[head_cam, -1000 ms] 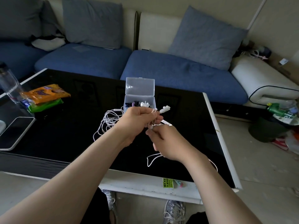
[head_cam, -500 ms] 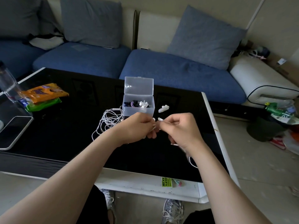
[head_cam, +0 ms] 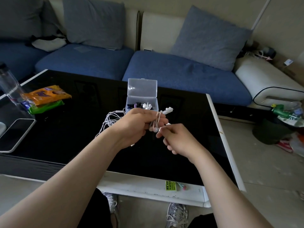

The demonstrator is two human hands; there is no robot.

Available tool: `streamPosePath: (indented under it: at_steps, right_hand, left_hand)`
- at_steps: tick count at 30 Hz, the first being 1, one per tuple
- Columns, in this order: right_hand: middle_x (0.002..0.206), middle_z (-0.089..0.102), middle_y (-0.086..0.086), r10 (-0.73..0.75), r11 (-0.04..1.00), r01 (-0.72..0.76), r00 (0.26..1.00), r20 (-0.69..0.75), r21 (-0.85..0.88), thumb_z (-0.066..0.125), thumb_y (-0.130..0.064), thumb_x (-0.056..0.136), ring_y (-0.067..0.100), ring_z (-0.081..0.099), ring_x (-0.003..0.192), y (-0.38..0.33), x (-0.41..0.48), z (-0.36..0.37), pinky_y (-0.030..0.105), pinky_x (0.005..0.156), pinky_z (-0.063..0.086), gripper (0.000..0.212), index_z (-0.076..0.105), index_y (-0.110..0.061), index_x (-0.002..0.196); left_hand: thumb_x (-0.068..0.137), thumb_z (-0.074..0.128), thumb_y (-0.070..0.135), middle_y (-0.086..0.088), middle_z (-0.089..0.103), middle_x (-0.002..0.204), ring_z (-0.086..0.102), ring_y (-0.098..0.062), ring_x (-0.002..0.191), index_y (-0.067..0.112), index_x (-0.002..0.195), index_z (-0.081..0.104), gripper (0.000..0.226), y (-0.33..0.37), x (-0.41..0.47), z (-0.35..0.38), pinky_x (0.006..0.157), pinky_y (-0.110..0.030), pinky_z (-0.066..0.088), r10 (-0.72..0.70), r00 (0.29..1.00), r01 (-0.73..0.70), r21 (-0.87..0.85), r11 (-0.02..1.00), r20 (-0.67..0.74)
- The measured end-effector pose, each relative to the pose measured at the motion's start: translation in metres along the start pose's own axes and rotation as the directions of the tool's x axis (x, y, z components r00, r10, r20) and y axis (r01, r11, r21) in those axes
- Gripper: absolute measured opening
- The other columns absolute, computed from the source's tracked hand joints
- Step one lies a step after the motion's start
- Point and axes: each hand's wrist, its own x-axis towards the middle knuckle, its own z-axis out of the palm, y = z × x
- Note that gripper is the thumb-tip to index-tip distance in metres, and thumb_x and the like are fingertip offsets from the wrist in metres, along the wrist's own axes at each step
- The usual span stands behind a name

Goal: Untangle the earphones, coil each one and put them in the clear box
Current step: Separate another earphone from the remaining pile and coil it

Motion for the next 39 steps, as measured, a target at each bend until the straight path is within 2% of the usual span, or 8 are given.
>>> streamPosePath:
  at_steps: [4,9,17,21,25,29,34,39]
  right_hand:
    - [0.07,0.062,-0.003,-0.044,0.965,0.049,0.999,0.027,-0.259,0.045,-0.025,0.109,0.013,0.053,0.054,-0.003,-0.003,0.013,0.026,0.054,0.041,0.033,0.075,-0.023,0.095]
    - [0.084,0.07,0.017,-0.124,0.898,0.12,0.992,0.018,-0.424,0.044,-0.022,0.109,0.03,0.065,0.067,-0.008,-0.007,0.017,0.045,0.067,0.058,0.035,0.075,-0.004,0.107]
    - [0.078,0.073,0.016,0.038,0.881,-0.133,0.976,-0.213,-0.454,0.041,-0.022,0.107,0.035,0.076,0.06,-0.006,-0.002,0.015,0.048,0.055,0.066,0.03,0.069,-0.011,0.112]
    - [0.069,0.068,0.012,0.001,0.922,-0.002,1.0,-0.003,-0.388,0.045,-0.023,0.106,0.025,0.062,0.049,-0.011,-0.011,0.012,0.034,0.047,0.059,0.03,0.074,-0.016,0.102]
    - [0.057,0.062,0.011,-0.17,0.933,0.222,0.965,0.198,-0.282,0.053,-0.027,0.105,0.019,0.054,0.042,-0.021,-0.024,0.018,0.03,0.046,0.049,0.03,0.074,-0.008,0.096]
    - [0.057,0.061,0.011,-0.465,0.87,0.437,0.881,-0.088,-0.227,0.059,-0.031,0.094,0.018,0.053,0.047,-0.021,-0.018,0.018,0.039,0.05,0.046,0.034,0.075,-0.007,0.077]
    - [0.055,0.066,-0.006,-0.448,0.892,0.434,0.813,-0.372,-0.126,0.067,-0.019,0.099,0.006,0.056,0.052,-0.013,-0.007,0.003,0.025,0.055,0.042,0.034,0.073,-0.015,0.065]
    - [0.065,0.073,-0.002,-0.43,0.896,0.437,0.815,-0.387,-0.075,0.07,-0.022,0.099,0.022,0.067,0.062,-0.007,-0.003,-0.006,0.031,0.059,0.048,0.025,0.08,-0.015,0.077]
  left_hand:
    - [0.11,0.049,0.014,0.002,0.078,0.091,0.066,-0.004,0.068,-0.001,0.122,0.072,0.031,-0.004,0.003,-0.003,0.055,-0.015,0.046,-0.023,1.0,0.023,0.02,1.0,-0.008]
    - [0.107,0.054,0.025,0.003,0.063,0.084,0.047,-0.008,0.063,0.015,0.098,0.075,0.025,-0.004,0.01,-0.011,0.058,-0.026,0.031,-0.113,0.992,0.114,-0.005,0.994,0.062]
    - [0.102,0.055,0.02,0.005,0.059,0.076,0.045,-0.008,0.058,0.013,0.099,0.072,0.019,0.0,0.01,-0.018,0.059,-0.025,0.027,-0.241,0.968,0.25,-0.186,0.95,0.07]
    - [0.106,0.056,0.021,0.004,0.076,0.093,0.058,-0.008,0.071,0.01,0.111,0.077,0.024,-0.005,0.011,-0.015,0.062,-0.027,0.032,-0.118,0.99,0.116,-0.027,0.993,-0.082]
    - [0.108,0.055,0.013,-0.003,0.081,0.095,0.072,-0.009,0.08,0.002,0.104,0.077,0.025,-0.013,0.012,-0.013,0.069,-0.024,0.059,0.116,0.973,-0.055,0.284,0.957,-0.201]
    - [0.102,0.061,0.021,-0.006,0.075,0.078,0.063,-0.02,0.072,0.005,0.091,0.075,0.024,-0.021,0.015,-0.021,0.074,-0.038,0.05,0.165,0.986,-0.103,0.627,0.772,-0.041]
    - [0.105,0.05,0.003,0.005,0.078,0.089,0.069,-0.004,0.086,0.012,0.101,0.076,0.027,-0.016,0.01,-0.017,0.078,-0.013,0.047,0.062,0.991,-0.121,0.598,0.792,0.118]
    - [0.1,0.059,0.002,0.0,0.081,0.094,0.075,-0.01,0.095,0.013,0.103,0.079,0.023,-0.014,0.009,-0.014,0.084,-0.023,0.051,0.121,0.989,-0.149,0.549,0.823,0.088]
